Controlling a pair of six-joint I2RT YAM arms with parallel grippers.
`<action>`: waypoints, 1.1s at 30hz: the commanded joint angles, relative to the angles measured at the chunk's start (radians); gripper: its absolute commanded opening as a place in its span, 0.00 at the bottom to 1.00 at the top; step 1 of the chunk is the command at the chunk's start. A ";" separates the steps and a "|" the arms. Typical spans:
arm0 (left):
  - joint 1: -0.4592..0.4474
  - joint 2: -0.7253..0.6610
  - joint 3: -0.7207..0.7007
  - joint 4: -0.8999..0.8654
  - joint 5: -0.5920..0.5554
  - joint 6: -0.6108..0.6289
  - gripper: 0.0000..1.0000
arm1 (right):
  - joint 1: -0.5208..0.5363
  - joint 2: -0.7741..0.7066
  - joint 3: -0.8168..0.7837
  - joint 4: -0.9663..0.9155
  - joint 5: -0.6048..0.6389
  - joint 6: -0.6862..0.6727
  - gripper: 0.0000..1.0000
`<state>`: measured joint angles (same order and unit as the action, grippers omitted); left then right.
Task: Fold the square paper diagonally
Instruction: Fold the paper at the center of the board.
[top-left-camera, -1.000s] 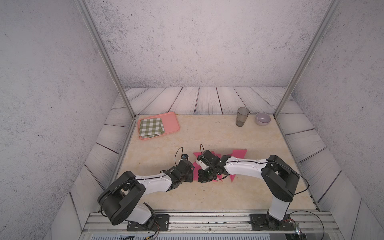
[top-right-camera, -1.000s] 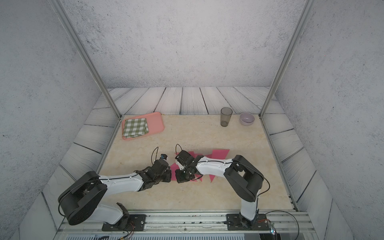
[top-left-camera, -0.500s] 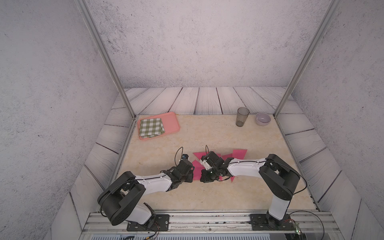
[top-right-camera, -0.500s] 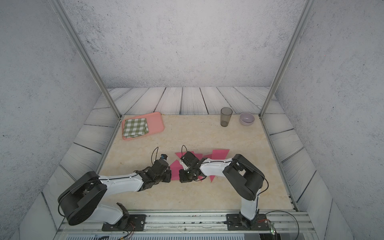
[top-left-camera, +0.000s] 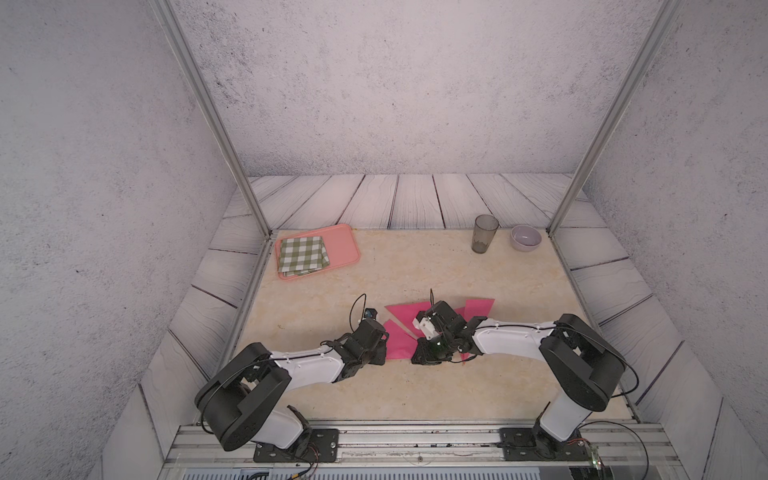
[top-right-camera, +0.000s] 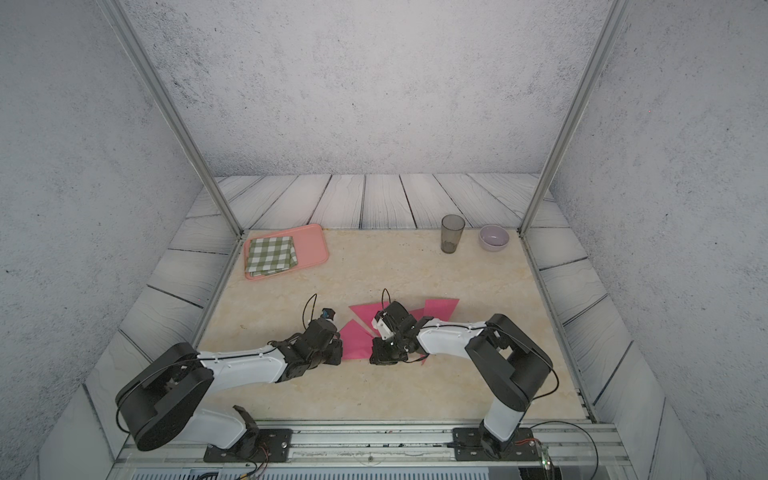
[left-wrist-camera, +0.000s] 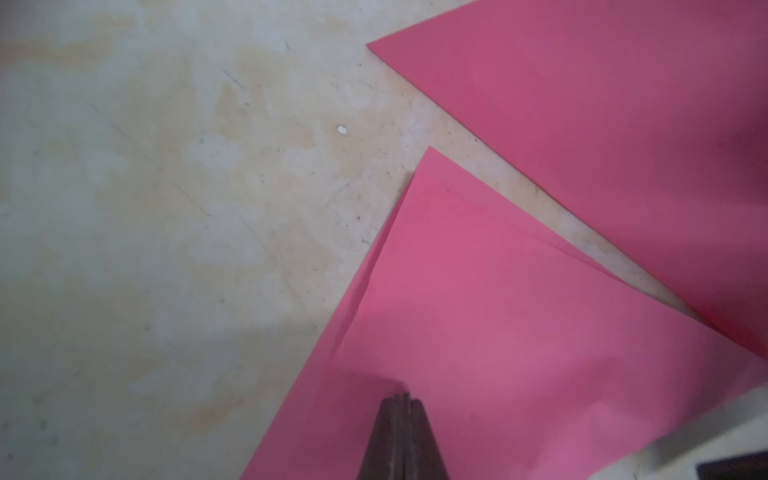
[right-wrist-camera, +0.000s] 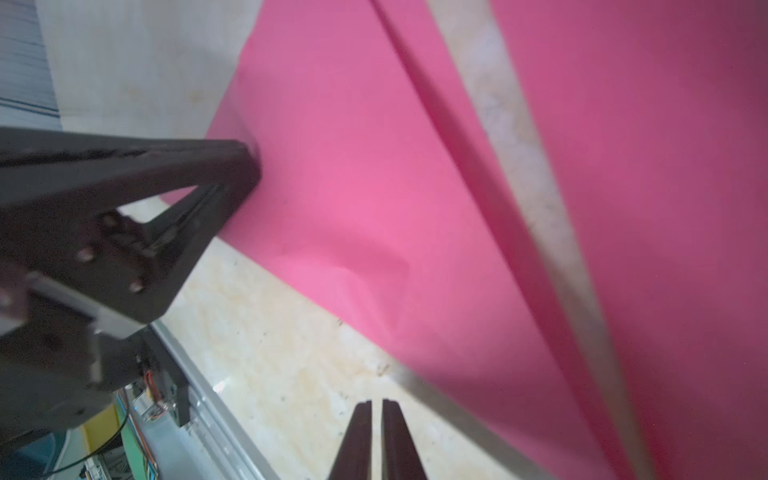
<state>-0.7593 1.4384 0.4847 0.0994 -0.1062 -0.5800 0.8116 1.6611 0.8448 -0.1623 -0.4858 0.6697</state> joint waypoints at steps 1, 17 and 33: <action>0.008 0.028 -0.026 -0.172 -0.022 0.003 0.00 | 0.006 -0.098 0.024 -0.041 -0.043 -0.020 0.12; 0.008 0.007 -0.011 -0.173 0.004 0.005 0.00 | 0.004 0.184 0.162 -0.069 0.050 -0.070 0.11; 0.008 -0.351 0.123 -0.407 0.107 0.071 0.37 | -0.006 0.233 0.113 -0.041 0.073 -0.056 0.09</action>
<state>-0.7563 1.1732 0.5491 -0.2035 -0.0357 -0.5491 0.8101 1.8385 0.9859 -0.1741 -0.4534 0.6167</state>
